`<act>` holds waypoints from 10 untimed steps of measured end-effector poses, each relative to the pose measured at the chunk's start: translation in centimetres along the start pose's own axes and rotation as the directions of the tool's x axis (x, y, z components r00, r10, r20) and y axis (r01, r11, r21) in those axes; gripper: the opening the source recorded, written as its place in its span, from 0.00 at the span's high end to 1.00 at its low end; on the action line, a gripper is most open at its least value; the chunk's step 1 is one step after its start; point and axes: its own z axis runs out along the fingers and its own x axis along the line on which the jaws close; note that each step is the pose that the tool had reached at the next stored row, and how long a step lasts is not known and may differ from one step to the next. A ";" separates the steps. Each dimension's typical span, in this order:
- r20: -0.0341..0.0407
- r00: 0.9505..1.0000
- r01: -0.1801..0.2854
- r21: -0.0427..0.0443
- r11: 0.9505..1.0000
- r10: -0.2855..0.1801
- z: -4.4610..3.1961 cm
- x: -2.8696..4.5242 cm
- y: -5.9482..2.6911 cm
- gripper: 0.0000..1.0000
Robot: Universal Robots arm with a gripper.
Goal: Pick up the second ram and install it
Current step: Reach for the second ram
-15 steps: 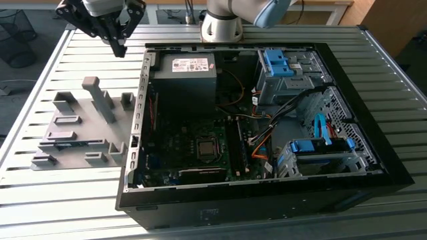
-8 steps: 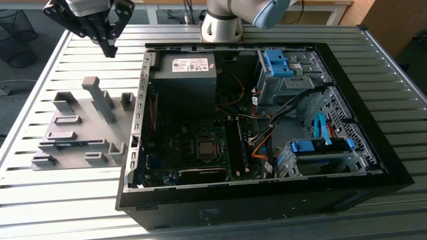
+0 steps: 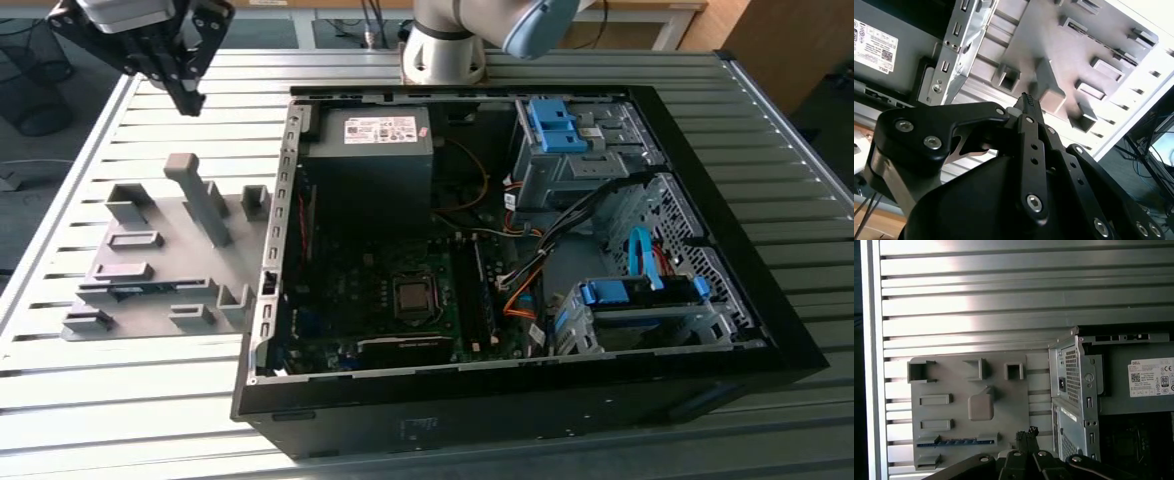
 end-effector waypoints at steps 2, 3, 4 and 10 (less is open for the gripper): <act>0.000 1.000 0.000 0.000 1.000 0.000 -0.02 0.61 -0.05 0.89; 0.000 1.000 0.000 0.000 1.000 0.000 -0.03 0.88 -0.07 0.89; 0.000 1.000 0.000 0.000 1.000 0.000 -0.03 1.03 -0.08 0.89; 0.000 1.000 0.000 0.000 1.000 0.000 -0.06 2.40 -0.19 0.89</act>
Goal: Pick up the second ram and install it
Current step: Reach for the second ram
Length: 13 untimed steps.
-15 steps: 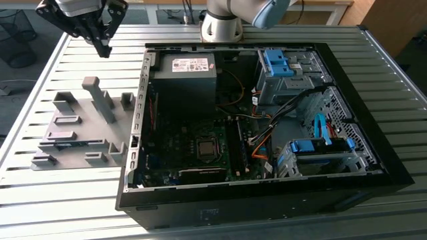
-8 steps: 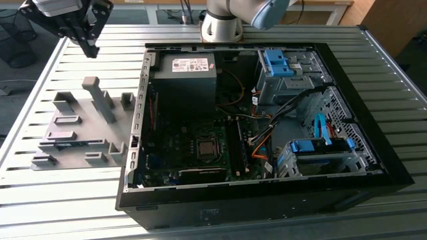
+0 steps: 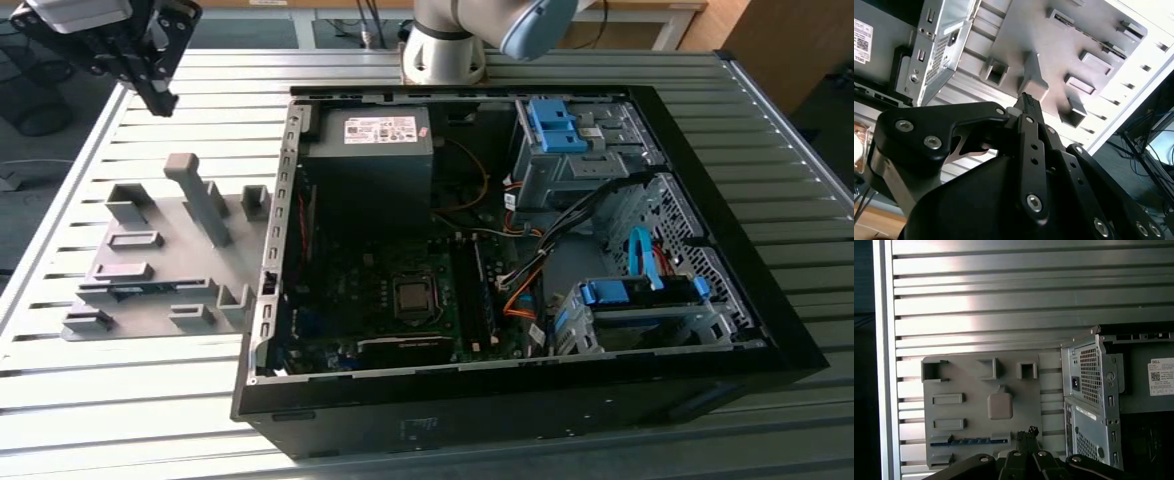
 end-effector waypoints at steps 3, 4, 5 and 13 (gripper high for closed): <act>0.000 1.000 0.000 0.000 1.000 0.000 -0.01 0.68 -0.51 0.89; -0.001 1.000 0.000 0.000 1.000 0.000 0.00 0.83 -0.72 0.89; -0.001 1.000 0.000 0.000 1.000 0.000 0.01 0.94 -0.92 0.89; -0.003 1.000 0.000 0.001 1.000 0.000 0.00 1.21 -1.16 0.89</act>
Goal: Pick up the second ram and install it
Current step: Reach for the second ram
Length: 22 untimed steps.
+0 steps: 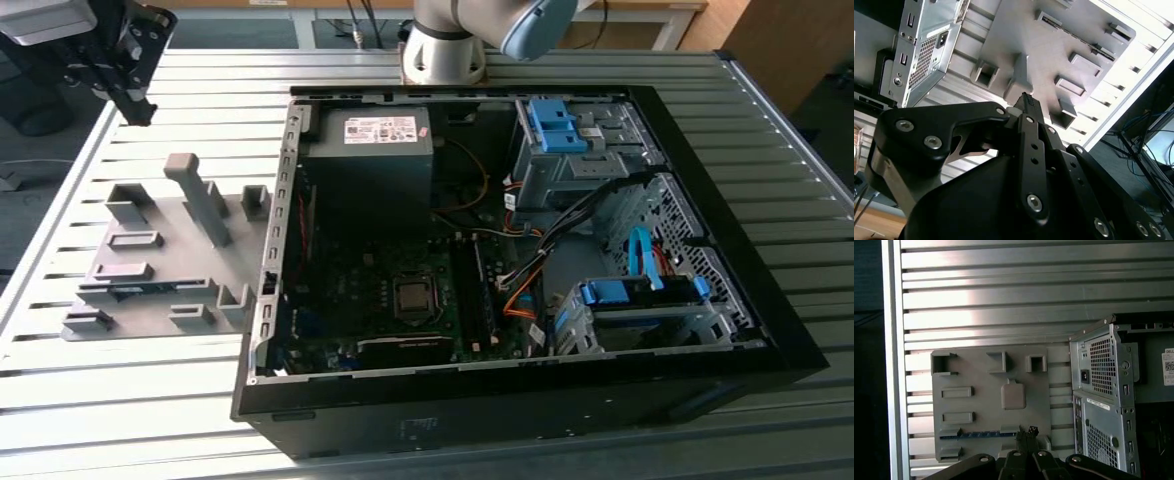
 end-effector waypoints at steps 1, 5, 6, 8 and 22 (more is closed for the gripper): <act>0.000 1.000 0.000 0.000 1.000 0.000 0.00 0.00 0.00 0.89; 0.000 1.000 0.000 0.000 1.000 0.000 0.00 0.02 0.00 0.89; 0.000 1.000 0.000 0.000 1.000 0.000 0.00 0.02 0.00 0.89; -0.001 1.000 0.000 0.000 1.000 0.000 0.00 0.03 0.00 0.89; -0.052 0.999 0.008 0.004 1.000 -0.008 0.20 1.12 -1.13 0.89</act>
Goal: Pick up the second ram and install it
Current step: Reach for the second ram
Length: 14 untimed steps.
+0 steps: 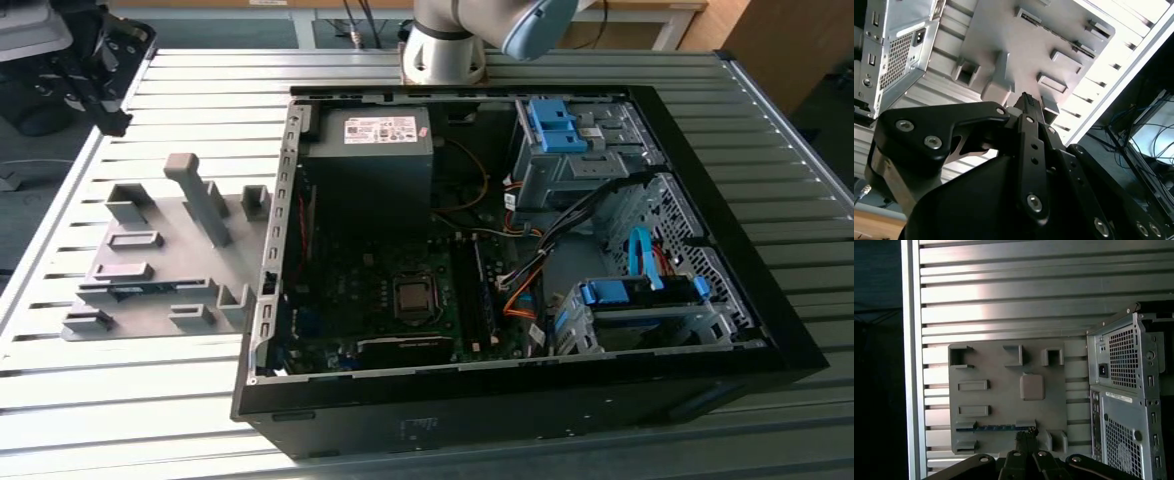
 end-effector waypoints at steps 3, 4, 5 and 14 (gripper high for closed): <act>0.000 1.000 0.002 0.000 1.000 -0.002 0.12 1.21 -0.14 0.89; 0.000 1.000 0.002 0.000 1.000 -0.002 0.13 1.65 -0.20 0.89; 0.000 1.000 0.002 0.000 1.000 -0.002 0.14 2.09 -0.25 0.89; -0.001 1.000 0.019 0.001 1.000 -0.019 0.32 3.19 -1.52 0.89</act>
